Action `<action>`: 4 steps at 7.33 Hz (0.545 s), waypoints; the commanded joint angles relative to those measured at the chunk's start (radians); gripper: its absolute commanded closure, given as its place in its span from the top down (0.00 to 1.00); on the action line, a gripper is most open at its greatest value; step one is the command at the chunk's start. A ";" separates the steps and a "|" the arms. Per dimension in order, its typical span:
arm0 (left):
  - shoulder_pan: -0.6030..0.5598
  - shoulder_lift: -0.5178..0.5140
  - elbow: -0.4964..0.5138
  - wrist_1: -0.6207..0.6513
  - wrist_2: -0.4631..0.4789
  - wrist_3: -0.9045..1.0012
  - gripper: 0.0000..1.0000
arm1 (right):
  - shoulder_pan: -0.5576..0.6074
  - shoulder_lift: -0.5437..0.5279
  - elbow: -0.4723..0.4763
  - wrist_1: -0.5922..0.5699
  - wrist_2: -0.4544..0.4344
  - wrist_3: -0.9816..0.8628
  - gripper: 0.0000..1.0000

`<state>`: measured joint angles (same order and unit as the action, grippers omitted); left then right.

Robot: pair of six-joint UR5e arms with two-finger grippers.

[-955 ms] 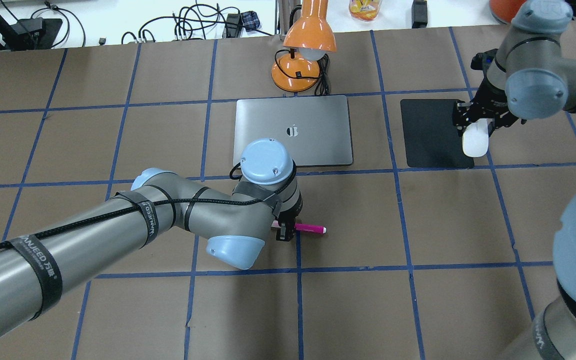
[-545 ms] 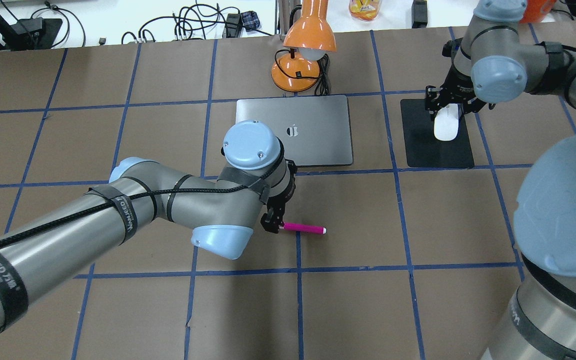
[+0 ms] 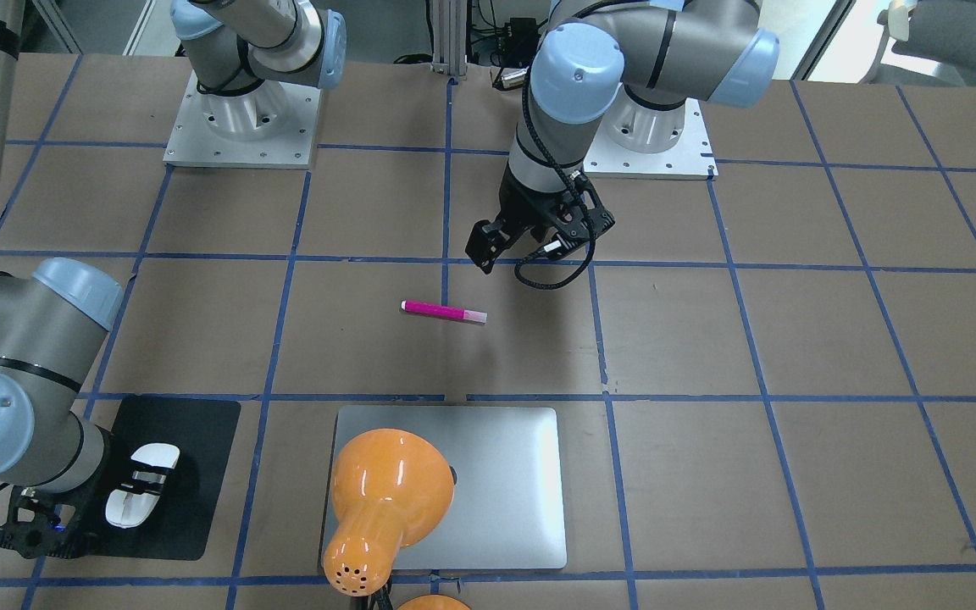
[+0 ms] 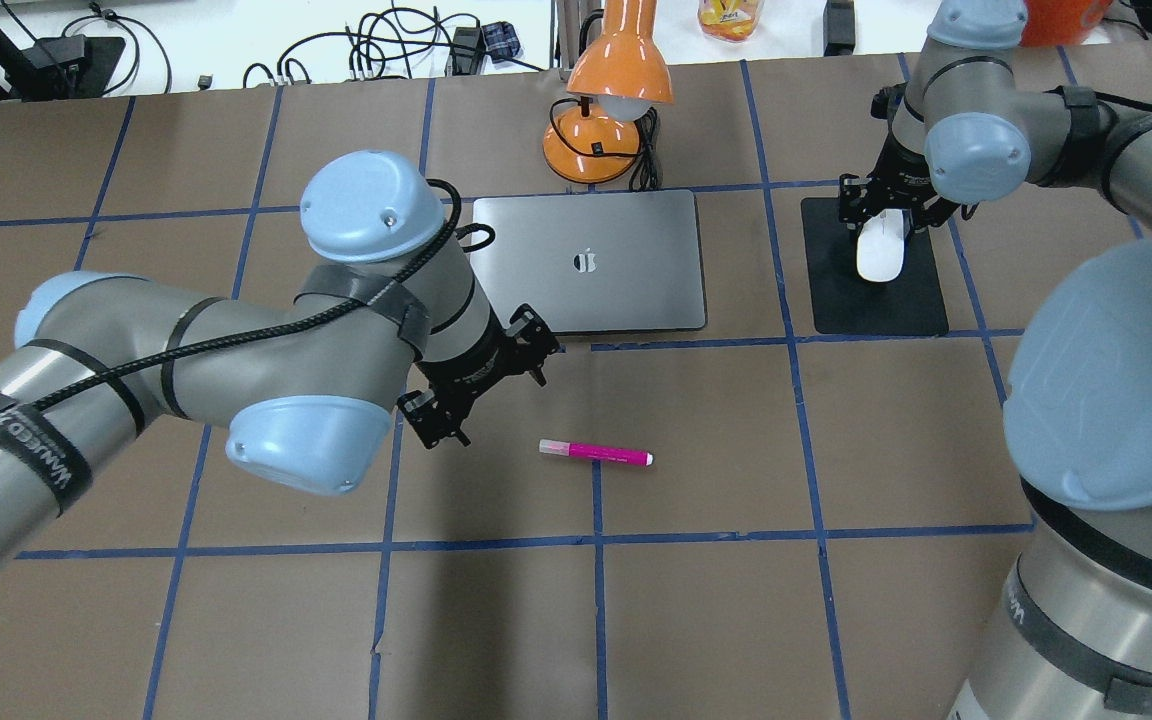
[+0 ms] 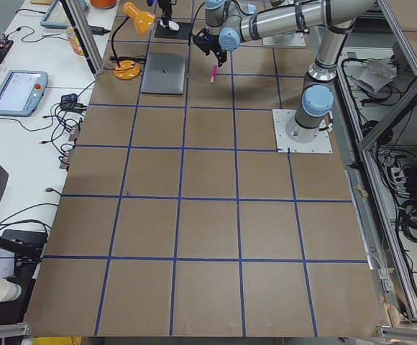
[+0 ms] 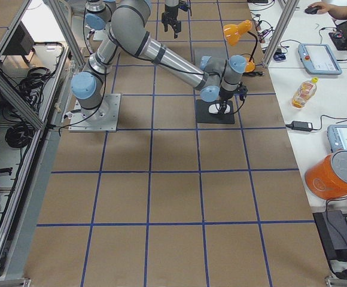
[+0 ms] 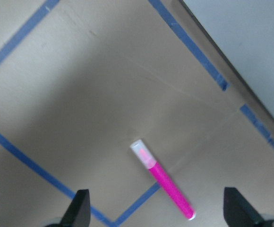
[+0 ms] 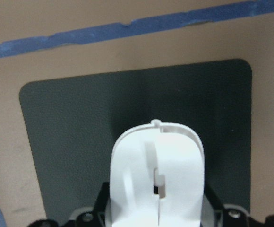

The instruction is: Place pen and mouse around notebook

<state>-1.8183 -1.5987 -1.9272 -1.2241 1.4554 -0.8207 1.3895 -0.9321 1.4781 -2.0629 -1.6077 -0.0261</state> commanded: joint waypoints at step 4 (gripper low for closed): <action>0.235 0.080 0.344 -0.476 0.126 0.842 1.00 | -0.001 -0.005 -0.007 -0.003 0.000 -0.092 1.00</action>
<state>-1.6239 -1.5191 -1.6336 -1.6868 1.5326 -0.0876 1.3889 -0.9325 1.4765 -2.0690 -1.6086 -0.1054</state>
